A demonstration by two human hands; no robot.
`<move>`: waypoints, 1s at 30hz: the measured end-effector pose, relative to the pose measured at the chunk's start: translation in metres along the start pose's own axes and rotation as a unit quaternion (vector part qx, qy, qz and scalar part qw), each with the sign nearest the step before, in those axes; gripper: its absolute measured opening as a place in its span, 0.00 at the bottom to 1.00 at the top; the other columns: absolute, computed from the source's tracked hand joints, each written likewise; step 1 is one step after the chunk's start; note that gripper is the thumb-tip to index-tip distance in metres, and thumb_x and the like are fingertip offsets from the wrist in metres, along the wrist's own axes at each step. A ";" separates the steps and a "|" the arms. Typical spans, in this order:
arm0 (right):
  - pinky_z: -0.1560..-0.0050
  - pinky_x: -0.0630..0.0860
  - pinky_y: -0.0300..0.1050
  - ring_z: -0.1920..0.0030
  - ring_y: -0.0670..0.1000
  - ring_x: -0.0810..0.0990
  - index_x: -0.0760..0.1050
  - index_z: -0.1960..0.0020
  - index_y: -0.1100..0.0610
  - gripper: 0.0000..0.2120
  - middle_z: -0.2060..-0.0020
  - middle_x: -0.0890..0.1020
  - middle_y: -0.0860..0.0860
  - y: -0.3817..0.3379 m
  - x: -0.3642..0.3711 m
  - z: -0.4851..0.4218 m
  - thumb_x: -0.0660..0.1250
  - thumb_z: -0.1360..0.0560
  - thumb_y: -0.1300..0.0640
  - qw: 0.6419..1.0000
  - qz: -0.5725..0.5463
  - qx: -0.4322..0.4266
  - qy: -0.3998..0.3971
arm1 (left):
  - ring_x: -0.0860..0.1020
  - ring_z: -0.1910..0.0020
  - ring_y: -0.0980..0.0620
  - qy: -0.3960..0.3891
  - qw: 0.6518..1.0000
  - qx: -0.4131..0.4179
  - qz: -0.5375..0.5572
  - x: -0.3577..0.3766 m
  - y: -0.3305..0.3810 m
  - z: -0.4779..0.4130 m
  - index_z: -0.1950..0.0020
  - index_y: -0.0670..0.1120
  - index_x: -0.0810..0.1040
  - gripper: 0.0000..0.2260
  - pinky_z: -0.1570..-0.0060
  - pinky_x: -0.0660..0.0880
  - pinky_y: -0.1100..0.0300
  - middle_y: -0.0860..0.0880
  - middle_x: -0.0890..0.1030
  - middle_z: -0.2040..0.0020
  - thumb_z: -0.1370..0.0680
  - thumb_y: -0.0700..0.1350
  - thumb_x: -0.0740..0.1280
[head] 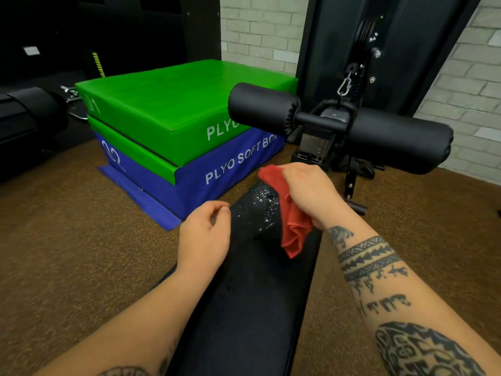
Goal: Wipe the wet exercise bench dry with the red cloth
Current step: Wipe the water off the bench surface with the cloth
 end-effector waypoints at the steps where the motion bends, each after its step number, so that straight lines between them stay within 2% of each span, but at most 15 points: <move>1: 0.41 0.74 0.45 0.44 0.51 0.80 0.82 0.39 0.55 0.17 0.44 0.84 0.52 -0.010 0.007 0.006 0.62 0.23 0.52 0.997 -0.072 0.001 -0.032 | 0.80 0.53 0.62 -0.018 0.994 -0.045 0.101 -0.001 0.012 -0.002 0.51 0.56 0.82 0.06 0.47 0.75 0.57 0.58 0.84 0.54 0.21 0.52 0.65; 3: 0.46 0.77 0.47 0.49 0.51 0.82 0.80 0.36 0.55 0.14 0.46 0.84 0.53 -0.020 0.022 0.018 0.64 0.21 0.57 0.968 -0.216 0.042 -0.123 | 0.83 0.51 0.52 -0.071 0.943 -0.130 0.298 0.004 0.034 -0.004 0.48 0.55 0.81 0.07 0.46 0.80 0.49 0.53 0.86 0.52 0.19 0.53 0.65; 4: 0.48 0.79 0.50 0.51 0.52 0.82 0.78 0.35 0.53 0.14 0.46 0.84 0.53 -0.023 0.029 0.023 0.63 0.19 0.58 0.943 -0.268 0.069 -0.186 | 0.84 0.50 0.48 -0.078 0.922 -0.149 0.349 0.004 0.040 -0.007 0.46 0.54 0.80 0.06 0.47 0.80 0.46 0.50 0.86 0.50 0.19 0.51 0.65; 6: 0.52 0.79 0.51 0.52 0.55 0.82 0.76 0.33 0.51 0.15 0.47 0.84 0.52 -0.020 0.034 0.027 0.59 0.17 0.57 0.907 -0.312 0.086 -0.269 | 0.84 0.49 0.43 -0.056 0.932 -0.139 0.330 0.000 0.039 -0.017 0.45 0.54 0.80 0.06 0.47 0.80 0.40 0.46 0.85 0.48 0.20 0.49 0.67; 7: 0.55 0.79 0.49 0.52 0.55 0.82 0.76 0.34 0.51 0.14 0.47 0.84 0.52 -0.015 0.031 0.024 0.59 0.17 0.56 0.915 -0.300 0.080 -0.257 | 0.84 0.51 0.42 -0.032 0.953 -0.122 0.275 -0.007 0.032 -0.022 0.46 0.56 0.80 0.07 0.49 0.80 0.37 0.47 0.85 0.49 0.23 0.50 0.68; 9: 0.58 0.77 0.45 0.51 0.53 0.83 0.79 0.37 0.51 0.13 0.48 0.85 0.50 0.006 0.022 0.007 0.61 0.18 0.54 0.966 -0.215 0.061 -0.131 | 0.84 0.56 0.45 0.014 0.988 -0.077 0.136 -0.026 0.016 -0.038 0.49 0.61 0.80 0.08 0.53 0.81 0.38 0.52 0.86 0.53 0.28 0.55 0.68; 11: 0.47 0.79 0.47 0.46 0.52 0.82 0.80 0.39 0.50 0.13 0.46 0.85 0.49 0.041 0.015 -0.010 0.64 0.21 0.51 0.997 -0.064 0.049 0.010 | 0.84 0.58 0.48 -0.005 0.999 -0.047 0.011 -0.040 0.005 -0.051 0.50 0.66 0.80 0.10 0.53 0.82 0.42 0.56 0.85 0.55 0.31 0.60 0.67; 12: 0.40 0.77 0.49 0.41 0.53 0.81 0.80 0.38 0.49 0.14 0.42 0.84 0.49 0.060 0.016 -0.014 0.65 0.22 0.50 0.997 0.016 0.062 0.039 | 0.84 0.58 0.48 -0.049 0.998 -0.024 -0.041 -0.041 0.004 -0.054 0.49 0.67 0.80 0.11 0.53 0.82 0.45 0.56 0.85 0.56 0.30 0.61 0.67; 14: 0.31 0.68 0.56 0.32 0.55 0.73 0.76 0.33 0.48 0.17 0.34 0.77 0.49 0.095 0.026 -0.011 0.62 0.21 0.49 0.985 0.139 0.095 0.045 | 0.83 0.62 0.52 -0.148 0.982 0.028 -0.117 -0.030 0.005 -0.045 0.48 0.67 0.80 0.08 0.54 0.81 0.54 0.55 0.85 0.57 0.25 0.57 0.68; 16: 0.27 0.61 0.57 0.27 0.54 0.66 0.73 0.30 0.50 0.18 0.29 0.72 0.48 0.113 0.037 -0.004 0.60 0.19 0.52 0.981 0.161 0.076 0.071 | 0.81 0.61 0.57 -0.208 0.961 0.096 -0.152 -0.009 0.005 -0.031 0.46 0.66 0.82 0.08 0.53 0.78 0.58 0.55 0.81 0.56 0.24 0.56 0.68; 20: 0.30 0.64 0.58 0.27 0.54 0.65 0.72 0.30 0.52 0.18 0.30 0.72 0.49 0.119 0.042 -0.002 0.57 0.18 0.54 0.978 0.163 0.047 0.119 | 0.77 0.54 0.60 -0.266 0.933 0.170 -0.171 0.027 -0.005 -0.013 0.45 0.63 0.84 0.12 0.49 0.72 0.63 0.57 0.76 0.55 0.28 0.56 0.73; 22: 0.32 0.65 0.59 0.27 0.53 0.65 0.72 0.30 0.51 0.17 0.31 0.72 0.48 0.119 0.042 -0.003 0.57 0.18 0.54 0.977 0.166 0.050 0.122 | 0.76 0.54 0.61 -0.268 0.929 0.181 -0.181 0.036 -0.009 -0.010 0.45 0.65 0.83 0.14 0.49 0.74 0.60 0.60 0.75 0.55 0.30 0.60 0.72; 25: 0.33 0.66 0.60 0.27 0.51 0.65 0.73 0.31 0.50 0.17 0.31 0.72 0.47 0.117 0.042 -0.002 0.57 0.18 0.53 0.977 0.166 0.053 0.123 | 0.77 0.51 0.57 -0.248 0.923 0.182 -0.232 0.042 -0.010 -0.009 0.45 0.66 0.82 0.13 0.47 0.76 0.55 0.59 0.74 0.54 0.29 0.61 0.72; 30: 0.34 0.66 0.60 0.28 0.51 0.65 0.72 0.31 0.50 0.17 0.31 0.71 0.47 0.115 0.040 -0.001 0.57 0.18 0.53 0.976 0.170 0.058 0.120 | 0.78 0.47 0.49 -0.168 0.928 0.137 -0.301 0.042 -0.008 -0.021 0.46 0.64 0.83 0.11 0.46 0.76 0.51 0.54 0.76 0.51 0.27 0.61 0.70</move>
Point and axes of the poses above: each hand's wrist, its own z-axis away from the middle knuckle, its own x-axis out of the palm, y = z × x, the point moved 2 cm from there along -z, towards the middle knuckle
